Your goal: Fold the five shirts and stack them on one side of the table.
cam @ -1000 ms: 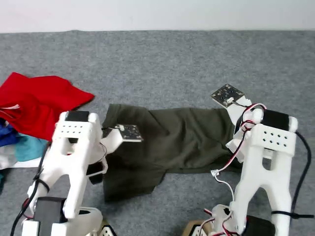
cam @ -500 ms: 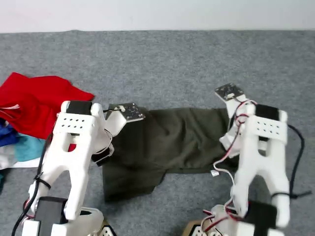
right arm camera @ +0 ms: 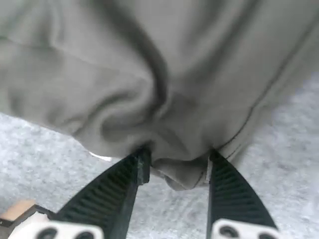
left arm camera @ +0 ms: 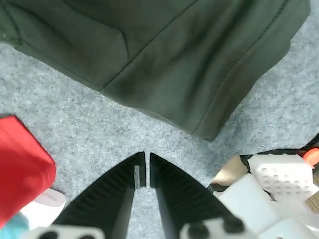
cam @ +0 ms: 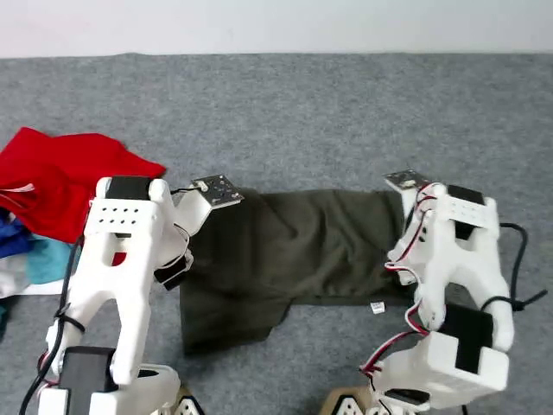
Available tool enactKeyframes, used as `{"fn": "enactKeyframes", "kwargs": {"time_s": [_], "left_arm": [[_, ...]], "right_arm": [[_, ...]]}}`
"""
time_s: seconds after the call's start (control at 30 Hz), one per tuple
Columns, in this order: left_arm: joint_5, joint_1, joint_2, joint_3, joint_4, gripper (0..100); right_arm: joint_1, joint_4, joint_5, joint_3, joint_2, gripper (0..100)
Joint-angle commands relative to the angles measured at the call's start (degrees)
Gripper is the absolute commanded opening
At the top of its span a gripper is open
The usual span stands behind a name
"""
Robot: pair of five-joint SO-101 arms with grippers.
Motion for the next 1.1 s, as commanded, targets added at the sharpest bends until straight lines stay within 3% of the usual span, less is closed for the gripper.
{"fn": "enactKeyframes", "kwargs": {"time_s": [0.0, 0.2, 0.47, 0.77, 0.97, 1.07], "left_arm": [[0.5, -0.3, -2.0, -1.5, 1.7, 2], [0.5, 0.0, -2.0, -1.5, 1.7, 2], [0.5, -0.3, -2.0, -1.5, 1.7, 2], [0.5, -0.3, -1.7, -1.5, 1.7, 2], [0.5, -0.2, -1.7, -1.5, 1.7, 2], [0.5, -0.3, -1.9, -1.5, 1.7, 2]], "right_arm": [[1.9, 5.9, 0.8, -7.6, -1.5, 19.8], [1.6, 11.6, 5.6, -14.9, -5.3, 19.8], [1.5, 13.4, 10.2, -11.7, -5.8, 19.9], [1.7, 1.9, 10.0, 0.8, -5.8, 19.7], [1.8, -0.9, 10.4, 0.8, -5.9, 3.5], [1.9, -0.3, 11.5, -1.6, -6.3, 2.6]]}}
